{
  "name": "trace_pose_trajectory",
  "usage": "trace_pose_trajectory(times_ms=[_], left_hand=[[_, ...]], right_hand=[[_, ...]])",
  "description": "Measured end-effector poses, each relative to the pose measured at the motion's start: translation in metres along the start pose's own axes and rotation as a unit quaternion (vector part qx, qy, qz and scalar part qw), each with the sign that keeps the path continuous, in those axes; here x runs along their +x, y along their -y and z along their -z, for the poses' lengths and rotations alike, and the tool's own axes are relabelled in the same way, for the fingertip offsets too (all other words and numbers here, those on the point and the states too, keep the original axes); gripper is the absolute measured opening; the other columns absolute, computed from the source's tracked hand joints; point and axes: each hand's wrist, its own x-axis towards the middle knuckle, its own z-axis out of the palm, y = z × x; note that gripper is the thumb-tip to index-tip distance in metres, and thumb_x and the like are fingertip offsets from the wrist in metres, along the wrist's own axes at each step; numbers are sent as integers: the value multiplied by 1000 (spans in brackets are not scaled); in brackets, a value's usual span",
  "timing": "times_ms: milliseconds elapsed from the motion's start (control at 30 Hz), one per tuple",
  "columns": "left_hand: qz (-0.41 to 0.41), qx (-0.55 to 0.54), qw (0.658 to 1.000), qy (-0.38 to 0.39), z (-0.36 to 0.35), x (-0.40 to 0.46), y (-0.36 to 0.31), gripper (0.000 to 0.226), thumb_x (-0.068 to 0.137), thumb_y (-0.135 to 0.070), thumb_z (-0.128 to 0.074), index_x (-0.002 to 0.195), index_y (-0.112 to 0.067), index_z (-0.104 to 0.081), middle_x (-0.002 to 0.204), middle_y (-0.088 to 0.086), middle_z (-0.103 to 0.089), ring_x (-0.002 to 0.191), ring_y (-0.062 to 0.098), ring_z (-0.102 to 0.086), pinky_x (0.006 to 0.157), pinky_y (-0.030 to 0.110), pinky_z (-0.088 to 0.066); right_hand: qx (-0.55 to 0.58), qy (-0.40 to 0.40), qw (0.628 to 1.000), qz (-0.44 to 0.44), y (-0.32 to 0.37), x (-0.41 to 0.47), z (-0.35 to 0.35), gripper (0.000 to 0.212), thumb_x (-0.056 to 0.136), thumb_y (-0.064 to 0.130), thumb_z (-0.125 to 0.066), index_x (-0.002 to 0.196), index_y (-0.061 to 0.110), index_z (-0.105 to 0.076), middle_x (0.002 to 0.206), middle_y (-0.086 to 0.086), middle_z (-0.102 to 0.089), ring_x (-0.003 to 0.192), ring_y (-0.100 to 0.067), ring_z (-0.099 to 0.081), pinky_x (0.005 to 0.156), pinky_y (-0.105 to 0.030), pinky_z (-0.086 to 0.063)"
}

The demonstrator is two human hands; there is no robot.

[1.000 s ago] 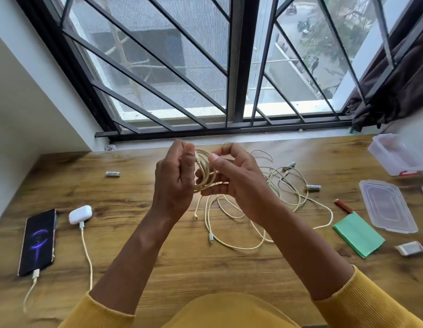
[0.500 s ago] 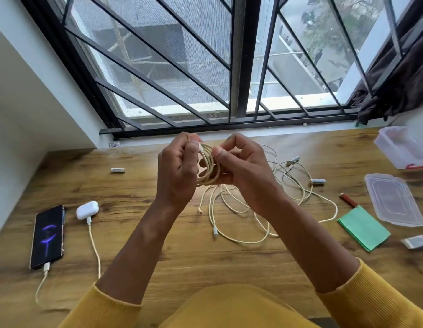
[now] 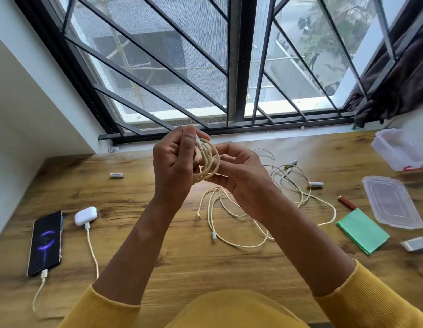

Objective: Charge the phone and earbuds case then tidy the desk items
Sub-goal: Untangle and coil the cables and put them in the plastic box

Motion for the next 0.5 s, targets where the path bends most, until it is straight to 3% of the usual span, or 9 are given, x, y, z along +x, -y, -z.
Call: trace_pose_trajectory(times_ms=[67, 167, 300, 500], left_hand=[[7, 12, 1000, -3, -1, 0, 1, 35, 113, -19, -45, 93, -2, -69, 69, 6, -68, 59, 26, -66, 54, 40, -54], [6, 35, 999, -22, -3, -2, 3, 37, 113, -21, -45, 88, -10, -70, 67, 4, -67, 58, 23, -64, 54, 37, -51], [-21, 103, 994, -42, 2, -3, 7, 41, 110, -23, -47, 82, 0, -65, 64, 13, -59, 56, 29, -55, 52, 44, -44], [-59, 205, 975, -65, 2, -9, 7, 36, 112, -31, -49, 87, -10, -65, 66, 0, -62, 59, 16, -60, 53, 39, -46]], right_hand=[[-12, 7, 1000, 2, -3, 1, 2, 16, 85, 9, -80, 100, 8, -76, 96, -16, -73, 90, -28, -68, 88, -42, -55], [-1, 19, 1000, -9, -4, 1, 4, 13, 89, 8, -73, 101, 9, -77, 93, -11, -73, 87, -21, -66, 82, -36, -49], [56, 56, 995, -58, 3, -5, 6, 21, 94, 13, -56, 104, 4, -72, 95, -10, -72, 88, -18, -68, 81, -33, -49], [33, 40, 997, -54, 3, -5, 1, 27, 94, 22, -65, 113, 3, -68, 95, -12, -69, 89, -21, -67, 80, -32, -52]])
